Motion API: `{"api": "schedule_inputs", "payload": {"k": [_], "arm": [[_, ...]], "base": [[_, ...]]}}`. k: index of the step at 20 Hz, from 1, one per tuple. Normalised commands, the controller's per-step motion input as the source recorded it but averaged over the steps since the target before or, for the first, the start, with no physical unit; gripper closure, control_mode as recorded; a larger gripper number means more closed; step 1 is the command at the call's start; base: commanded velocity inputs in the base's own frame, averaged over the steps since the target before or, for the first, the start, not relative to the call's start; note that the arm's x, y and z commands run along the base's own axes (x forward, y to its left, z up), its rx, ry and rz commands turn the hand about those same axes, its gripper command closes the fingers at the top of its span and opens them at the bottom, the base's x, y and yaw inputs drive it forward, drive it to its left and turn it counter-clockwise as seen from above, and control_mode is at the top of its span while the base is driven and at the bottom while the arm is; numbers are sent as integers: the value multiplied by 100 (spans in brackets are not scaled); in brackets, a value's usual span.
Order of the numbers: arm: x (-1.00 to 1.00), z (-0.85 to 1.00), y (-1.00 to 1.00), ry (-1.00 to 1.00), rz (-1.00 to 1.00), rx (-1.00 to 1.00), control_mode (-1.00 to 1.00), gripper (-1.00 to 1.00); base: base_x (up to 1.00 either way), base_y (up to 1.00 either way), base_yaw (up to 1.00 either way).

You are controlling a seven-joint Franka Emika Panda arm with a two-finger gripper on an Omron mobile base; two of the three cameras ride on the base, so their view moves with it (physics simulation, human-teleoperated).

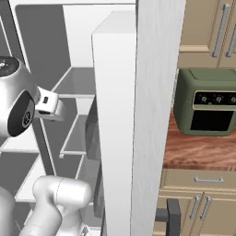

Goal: Take the cupcake and donut from the fridge and place them on the empty tray on the dining counter.

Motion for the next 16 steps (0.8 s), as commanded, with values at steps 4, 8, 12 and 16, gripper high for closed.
{"api": "schedule_inputs", "payload": {"k": [4,8,12,16], "arm": [[67,-52,0,7,-1,0,-100,-100],[49,-52,-2,7,-2,0,-100,-100],[45,-59,-9,9,0,0,-100,-100],[31,-46,-8,8,0,-1,-100,-100]], "base": [[0,0,0],[0,0,0],[0,0,0],[0,0,0]]}}
